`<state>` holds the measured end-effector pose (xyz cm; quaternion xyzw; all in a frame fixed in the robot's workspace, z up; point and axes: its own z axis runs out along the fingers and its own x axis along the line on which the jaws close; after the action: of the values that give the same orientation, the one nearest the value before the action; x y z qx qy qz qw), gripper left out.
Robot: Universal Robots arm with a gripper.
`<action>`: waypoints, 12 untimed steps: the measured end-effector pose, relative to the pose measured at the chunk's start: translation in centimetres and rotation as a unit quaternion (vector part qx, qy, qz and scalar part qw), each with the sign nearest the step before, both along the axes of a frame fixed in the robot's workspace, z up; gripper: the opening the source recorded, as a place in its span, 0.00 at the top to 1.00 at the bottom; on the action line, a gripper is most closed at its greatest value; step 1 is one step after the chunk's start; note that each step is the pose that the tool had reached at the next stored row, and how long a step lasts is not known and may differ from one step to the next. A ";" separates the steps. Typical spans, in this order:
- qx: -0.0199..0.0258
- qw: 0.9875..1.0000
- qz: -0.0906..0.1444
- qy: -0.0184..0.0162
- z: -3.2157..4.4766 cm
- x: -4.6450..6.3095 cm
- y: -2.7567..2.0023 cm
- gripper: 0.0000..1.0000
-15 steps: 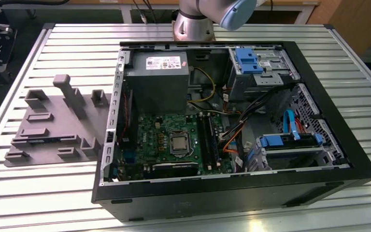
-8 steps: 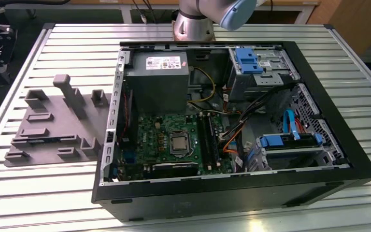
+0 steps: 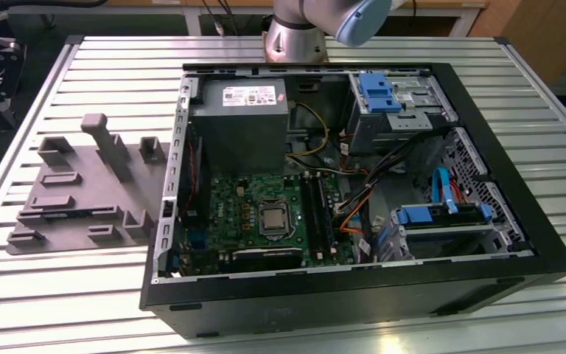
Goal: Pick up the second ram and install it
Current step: 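Pick up the second ram and move it above second insertion slot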
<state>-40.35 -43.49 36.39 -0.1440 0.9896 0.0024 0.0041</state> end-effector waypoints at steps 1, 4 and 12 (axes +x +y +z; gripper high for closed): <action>0.000 1.000 0.000 0.000 0.00 0.0 0.00 0.89; 0.000 1.000 0.004 0.000 0.00 0.0 0.00 0.89; 0.000 0.999 0.044 0.000 0.00 0.0 0.00 0.89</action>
<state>-40.35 -43.50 36.39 -0.1869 0.9824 0.0026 0.0040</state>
